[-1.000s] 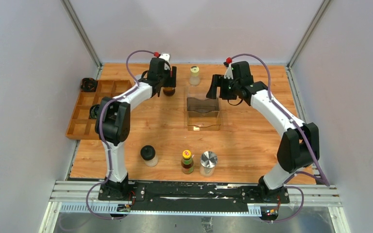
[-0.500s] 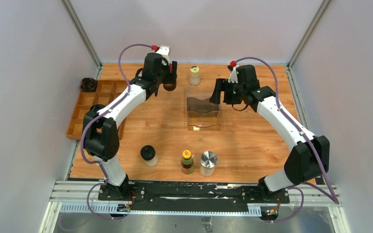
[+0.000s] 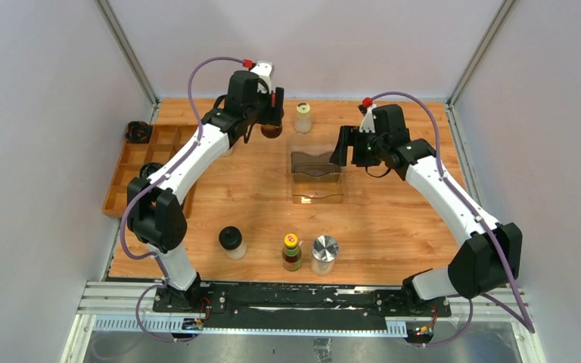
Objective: Organize the condiment bottles
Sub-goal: Place the bottle in the storage box.
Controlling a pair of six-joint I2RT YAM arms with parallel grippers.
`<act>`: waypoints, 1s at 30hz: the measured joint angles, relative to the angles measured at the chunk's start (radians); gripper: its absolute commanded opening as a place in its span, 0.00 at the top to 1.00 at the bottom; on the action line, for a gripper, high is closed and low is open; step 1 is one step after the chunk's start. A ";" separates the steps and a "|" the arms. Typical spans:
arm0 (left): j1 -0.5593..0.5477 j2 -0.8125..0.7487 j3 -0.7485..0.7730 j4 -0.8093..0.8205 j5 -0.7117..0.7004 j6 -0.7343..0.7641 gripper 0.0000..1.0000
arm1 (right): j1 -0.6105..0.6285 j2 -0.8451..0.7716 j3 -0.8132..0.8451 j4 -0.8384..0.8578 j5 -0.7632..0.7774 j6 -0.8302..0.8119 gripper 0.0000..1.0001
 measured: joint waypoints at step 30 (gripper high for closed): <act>-0.123 0.320 0.463 -0.187 0.035 -0.014 0.33 | 0.001 -0.091 -0.014 -0.049 0.054 -0.043 0.18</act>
